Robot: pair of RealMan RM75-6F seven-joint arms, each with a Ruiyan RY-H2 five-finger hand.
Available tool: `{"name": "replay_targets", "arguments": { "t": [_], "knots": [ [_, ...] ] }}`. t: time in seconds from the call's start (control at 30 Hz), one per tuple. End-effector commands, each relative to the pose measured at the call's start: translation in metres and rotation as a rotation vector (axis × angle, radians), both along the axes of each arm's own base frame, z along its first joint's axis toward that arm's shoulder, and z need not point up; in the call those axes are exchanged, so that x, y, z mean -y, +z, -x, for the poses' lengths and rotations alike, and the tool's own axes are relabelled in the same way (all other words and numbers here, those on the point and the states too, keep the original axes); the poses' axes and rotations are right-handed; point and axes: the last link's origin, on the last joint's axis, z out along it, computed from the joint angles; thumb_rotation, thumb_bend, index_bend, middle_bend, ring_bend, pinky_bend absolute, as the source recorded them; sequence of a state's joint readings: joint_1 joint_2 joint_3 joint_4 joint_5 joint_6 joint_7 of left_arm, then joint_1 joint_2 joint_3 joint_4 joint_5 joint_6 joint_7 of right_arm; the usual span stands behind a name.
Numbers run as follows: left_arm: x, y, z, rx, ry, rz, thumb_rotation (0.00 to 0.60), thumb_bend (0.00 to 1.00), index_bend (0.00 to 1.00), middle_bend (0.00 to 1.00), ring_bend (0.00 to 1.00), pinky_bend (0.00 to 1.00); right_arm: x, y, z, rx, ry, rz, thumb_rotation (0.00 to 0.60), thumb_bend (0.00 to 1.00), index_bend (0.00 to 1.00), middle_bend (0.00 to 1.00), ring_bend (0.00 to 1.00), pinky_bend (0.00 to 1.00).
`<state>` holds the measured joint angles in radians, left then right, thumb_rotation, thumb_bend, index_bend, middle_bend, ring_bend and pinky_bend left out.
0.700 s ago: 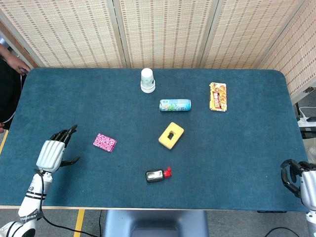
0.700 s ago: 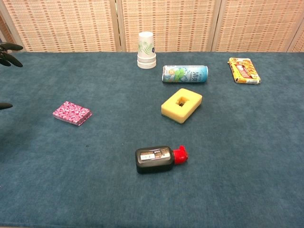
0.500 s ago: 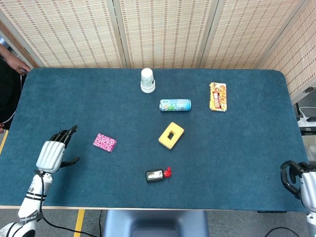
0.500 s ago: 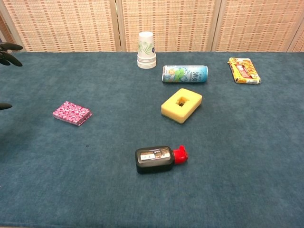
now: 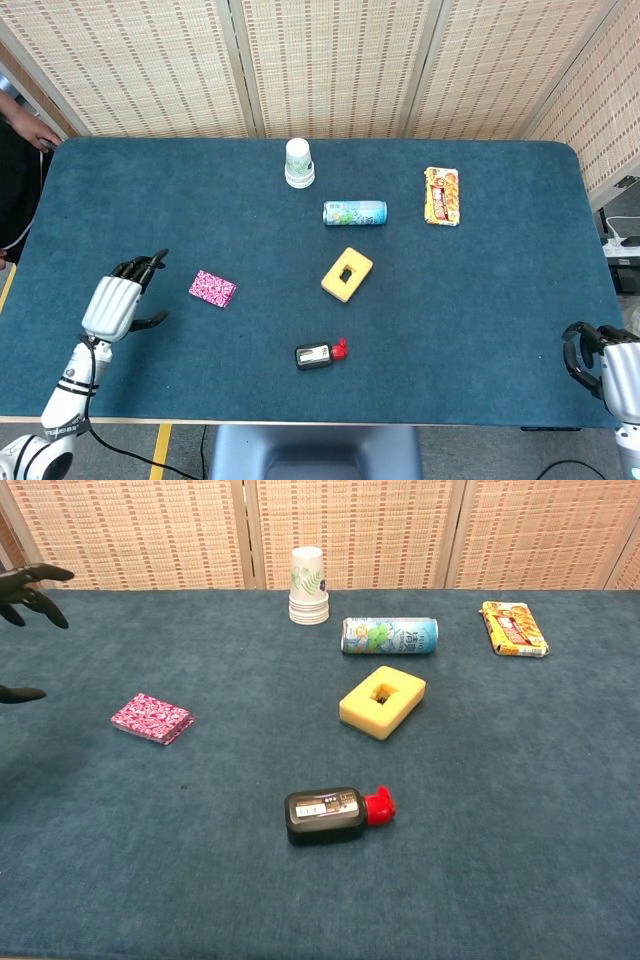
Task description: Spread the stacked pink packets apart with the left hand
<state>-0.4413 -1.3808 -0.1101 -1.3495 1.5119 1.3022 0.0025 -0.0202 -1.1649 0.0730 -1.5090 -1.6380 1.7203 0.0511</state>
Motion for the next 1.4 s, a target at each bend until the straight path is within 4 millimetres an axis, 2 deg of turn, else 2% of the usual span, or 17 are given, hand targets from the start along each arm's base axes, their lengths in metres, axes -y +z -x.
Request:
{"name": "replay_targets", "arguments": {
  "t": [0.03, 0.17, 0.27, 0.43, 0.57, 0.67, 0.87, 1.0, 1.2, 1.4],
  "knots": [
    [-0.005, -0.004, -0.006, -0.018, -0.043, 0.023, 0.6, 0.17, 0.0, 0.42, 0.32, 0.36, -0.002, 0.001, 0.0, 0.004, 0.005, -0.005, 0.6, 0.55, 0.89, 0.82, 0.63, 0.7],
    [-0.014, -0.008, -0.018, -0.028, -0.093, 0.079, 0.6, 0.21, 0.0, 0.68, 0.53, 0.51, -0.003, 0.002, 0.0, 0.01, 0.012, -0.006, 0.6, 0.55, 0.89, 0.82, 0.63, 0.7],
    [-0.026, -0.014, -0.028, -0.048, -0.119, 0.136, 0.6, 0.21, 0.0, 0.81, 0.68, 0.67, -0.003, 0.003, 0.001, 0.012, 0.005, -0.009, 0.6, 0.55, 0.89, 0.82, 0.63, 0.7],
    [-0.043, -0.024, -0.046, -0.088, -0.144, 0.202, 0.6, 0.22, 0.01, 0.91, 0.87, 0.84, -0.002, 0.004, 0.001, 0.009, 0.003, -0.015, 0.6, 0.55, 0.89, 0.82, 0.63, 0.7],
    [-0.047, -0.029, -0.06, -0.117, -0.175, 0.232, 0.6, 0.23, 0.09, 0.99, 0.98, 0.97, -0.002, 0.004, 0.001, 0.008, 0.003, -0.021, 0.6, 0.55, 0.89, 0.82, 0.63, 0.7],
    [-0.05, -0.033, -0.068, -0.187, -0.213, 0.243, 0.6, 0.24, 0.17, 1.0, 1.0, 1.0, -0.003, 0.003, 0.001, 0.007, 0.007, -0.03, 0.6, 0.55, 0.89, 0.82, 0.63, 0.7],
    [-0.056, -0.038, -0.068, -0.292, -0.216, 0.292, 0.6, 0.3, 0.22, 1.0, 1.0, 1.0, -0.003, 0.004, 0.001, 0.008, 0.01, -0.036, 0.6, 0.55, 0.89, 0.82, 0.63, 0.7],
    [-0.063, -0.045, -0.069, -0.365, -0.216, 0.307, 0.6, 0.31, 0.2, 0.98, 0.99, 0.98, -0.002, 0.003, 0.001, 0.005, 0.005, -0.044, 0.6, 0.55, 0.89, 0.82, 0.63, 0.7],
    [-0.069, -0.057, -0.073, -0.452, -0.226, 0.316, 0.6, 0.28, 0.1, 0.96, 0.98, 0.97, -0.003, 0.004, 0.001, 0.008, 0.009, -0.043, 0.6, 0.55, 0.89, 0.82, 0.63, 0.7],
    [-0.073, -0.06, -0.073, -0.463, -0.182, 0.333, 0.6, 0.28, 0.12, 0.95, 0.98, 0.97, -0.003, 0.003, 0.001, 0.008, 0.009, -0.046, 0.6, 0.55, 0.89, 0.82, 0.63, 0.7]
  ]
}}
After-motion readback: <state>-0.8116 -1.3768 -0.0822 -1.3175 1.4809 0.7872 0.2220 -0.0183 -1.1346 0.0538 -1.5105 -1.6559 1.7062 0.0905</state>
